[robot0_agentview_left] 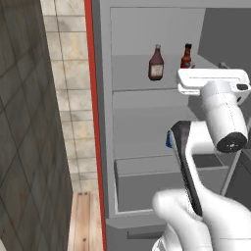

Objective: Place the ketchup and condiment bottle from the counter to the top shelf of the fridge. If the existing items in the fridge are on the top shelf, move them to other shelves.

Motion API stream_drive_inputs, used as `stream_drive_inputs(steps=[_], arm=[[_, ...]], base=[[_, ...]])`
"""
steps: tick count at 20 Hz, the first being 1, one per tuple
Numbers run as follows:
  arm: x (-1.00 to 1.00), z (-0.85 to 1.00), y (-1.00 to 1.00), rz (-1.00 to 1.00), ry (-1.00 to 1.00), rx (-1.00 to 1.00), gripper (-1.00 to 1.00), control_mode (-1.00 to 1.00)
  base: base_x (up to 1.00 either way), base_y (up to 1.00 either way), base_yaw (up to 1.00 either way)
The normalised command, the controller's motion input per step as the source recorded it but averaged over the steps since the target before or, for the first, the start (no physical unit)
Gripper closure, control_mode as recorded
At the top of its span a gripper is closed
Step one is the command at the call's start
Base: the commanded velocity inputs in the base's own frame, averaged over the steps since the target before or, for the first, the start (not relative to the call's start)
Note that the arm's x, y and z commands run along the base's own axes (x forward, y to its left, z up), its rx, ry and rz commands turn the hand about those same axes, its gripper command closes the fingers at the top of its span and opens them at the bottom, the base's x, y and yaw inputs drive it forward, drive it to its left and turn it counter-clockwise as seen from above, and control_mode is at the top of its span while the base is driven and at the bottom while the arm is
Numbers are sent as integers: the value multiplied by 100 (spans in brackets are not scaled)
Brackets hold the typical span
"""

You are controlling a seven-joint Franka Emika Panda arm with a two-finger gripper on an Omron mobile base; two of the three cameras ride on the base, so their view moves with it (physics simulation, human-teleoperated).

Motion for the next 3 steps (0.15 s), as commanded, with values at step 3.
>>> stream_drive_inputs(steps=[3], arm=[[-65, -20, -8, -11, -28, 6, -100, -100]], base=[[0, 0, 0]])
